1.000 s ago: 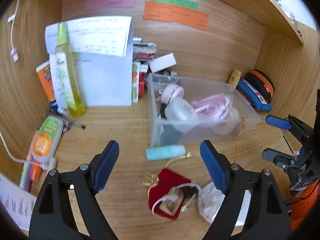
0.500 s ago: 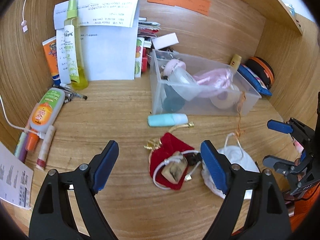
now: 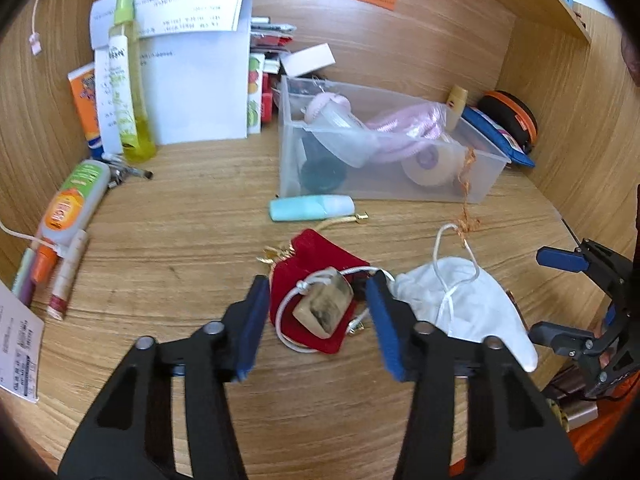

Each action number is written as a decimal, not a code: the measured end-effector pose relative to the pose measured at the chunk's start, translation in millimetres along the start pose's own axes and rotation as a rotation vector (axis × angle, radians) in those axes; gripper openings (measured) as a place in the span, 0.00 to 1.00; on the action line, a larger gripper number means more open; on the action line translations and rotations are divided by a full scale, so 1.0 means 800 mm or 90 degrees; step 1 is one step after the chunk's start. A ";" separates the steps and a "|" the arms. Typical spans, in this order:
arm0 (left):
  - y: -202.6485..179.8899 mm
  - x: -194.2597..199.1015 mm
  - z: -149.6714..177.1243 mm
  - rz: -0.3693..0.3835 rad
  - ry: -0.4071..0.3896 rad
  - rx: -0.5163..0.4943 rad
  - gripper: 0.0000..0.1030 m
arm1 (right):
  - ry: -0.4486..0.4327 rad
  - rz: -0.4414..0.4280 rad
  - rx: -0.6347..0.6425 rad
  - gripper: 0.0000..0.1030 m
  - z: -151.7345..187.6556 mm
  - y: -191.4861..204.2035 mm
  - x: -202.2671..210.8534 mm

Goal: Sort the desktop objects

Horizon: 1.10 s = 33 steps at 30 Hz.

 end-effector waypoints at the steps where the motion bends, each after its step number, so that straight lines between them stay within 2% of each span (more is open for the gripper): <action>1: -0.001 0.000 0.001 0.003 0.001 0.000 0.46 | 0.000 0.000 0.001 0.84 0.001 0.000 0.001; 6: -0.011 0.004 0.005 0.009 0.001 -0.019 0.46 | 0.005 -0.007 0.004 0.82 0.006 0.002 0.000; 12: -0.020 0.003 0.010 0.008 0.012 -0.045 0.46 | 0.021 -0.040 -0.006 0.68 0.009 0.007 -0.007; 16: -0.022 -0.004 0.012 0.003 0.021 -0.055 0.45 | 0.031 -0.050 -0.010 0.55 0.011 0.007 -0.012; 20: -0.017 -0.011 0.010 0.000 0.031 -0.045 0.45 | 0.028 -0.049 -0.012 0.47 0.010 0.004 -0.011; 33: -0.017 -0.025 0.005 -0.023 0.043 -0.059 0.45 | 0.028 -0.066 -0.022 0.44 0.005 0.009 -0.019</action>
Point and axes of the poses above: each gripper's, at about its wrist camera, not at the fingertips, and x roughly against the way its jaws point, y to its left, z to its underside, the point moved 7 cm from there along -x, roughly the way its jaws point, and after that the axes turned 8 degrees about z, right-handed, at the moved point
